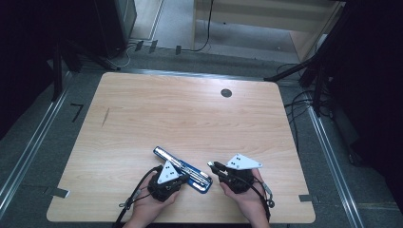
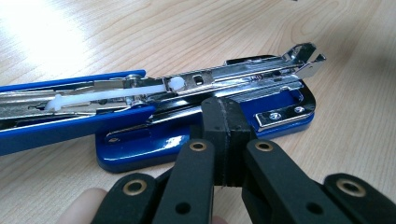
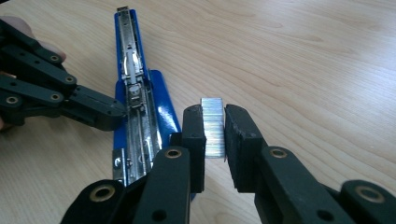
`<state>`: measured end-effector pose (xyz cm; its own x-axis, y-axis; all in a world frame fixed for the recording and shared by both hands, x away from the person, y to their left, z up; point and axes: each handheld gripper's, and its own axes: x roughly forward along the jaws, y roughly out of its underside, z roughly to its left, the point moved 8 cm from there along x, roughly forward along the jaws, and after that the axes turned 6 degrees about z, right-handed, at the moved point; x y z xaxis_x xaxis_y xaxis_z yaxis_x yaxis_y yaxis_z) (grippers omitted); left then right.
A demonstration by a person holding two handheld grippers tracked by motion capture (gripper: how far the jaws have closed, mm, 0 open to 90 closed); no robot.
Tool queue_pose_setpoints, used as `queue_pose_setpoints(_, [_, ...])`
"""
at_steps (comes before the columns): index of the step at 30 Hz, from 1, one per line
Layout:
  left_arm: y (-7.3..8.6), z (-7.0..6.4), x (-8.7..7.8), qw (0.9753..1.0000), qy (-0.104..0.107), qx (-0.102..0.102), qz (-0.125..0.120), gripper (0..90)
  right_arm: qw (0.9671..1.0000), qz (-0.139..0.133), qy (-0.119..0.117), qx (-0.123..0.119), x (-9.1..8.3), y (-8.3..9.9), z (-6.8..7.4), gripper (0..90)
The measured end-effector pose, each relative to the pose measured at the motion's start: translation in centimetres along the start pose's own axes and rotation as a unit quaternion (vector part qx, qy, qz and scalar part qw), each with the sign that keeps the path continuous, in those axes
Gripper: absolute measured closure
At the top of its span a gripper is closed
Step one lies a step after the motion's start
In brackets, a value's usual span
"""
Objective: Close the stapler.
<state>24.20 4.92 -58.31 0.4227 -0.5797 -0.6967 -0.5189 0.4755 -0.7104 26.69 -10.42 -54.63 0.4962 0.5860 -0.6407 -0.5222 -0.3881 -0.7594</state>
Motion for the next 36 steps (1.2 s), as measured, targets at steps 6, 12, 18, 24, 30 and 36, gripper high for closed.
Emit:
queue_pose_setpoints(6, [0.0, 0.0, 0.0, 1.0000, 0.000, -0.001, 0.000, 90.0, 0.9999, 0.002, -0.009, -0.010, 0.3, -0.1, 1.0, 80.1])
queue_pose_setpoints(12, [0.0, 0.0, 0.0, 1.0000, -0.001, -0.001, -0.001, 90.0, 0.9996, 0.007, -0.017, -0.021, 0.7, -0.1, 1.8, 80.1])
queue_pose_setpoints(18, [0.0, 0.0, 0.0, 1.0000, 0.000, -0.001, -0.002, 90.0, 0.9990, 0.013, -0.028, -0.032, 1.2, -0.1, 2.6, 80.1])
queue_pose_setpoints(24, [0.0, 0.0, 0.0, 1.0000, -0.001, 0.000, -0.001, 90.0, 0.9986, 0.019, -0.033, -0.038, 1.7, 0.0, 3.2, 80.1])
queue_pose_setpoints(30, [0.0, 0.0, 0.0, 1.0000, -0.001, 0.000, -0.001, 90.0, 0.9981, 0.022, -0.038, -0.043, 2.1, 0.1, 3.6, 80.0])
queue_pose_setpoints(36, [0.0, 0.0, 0.0, 1.0000, -0.001, 0.000, -0.001, 90.0, 0.9977, 0.028, -0.041, -0.047, 2.4, 0.2, 3.8, 80.1])
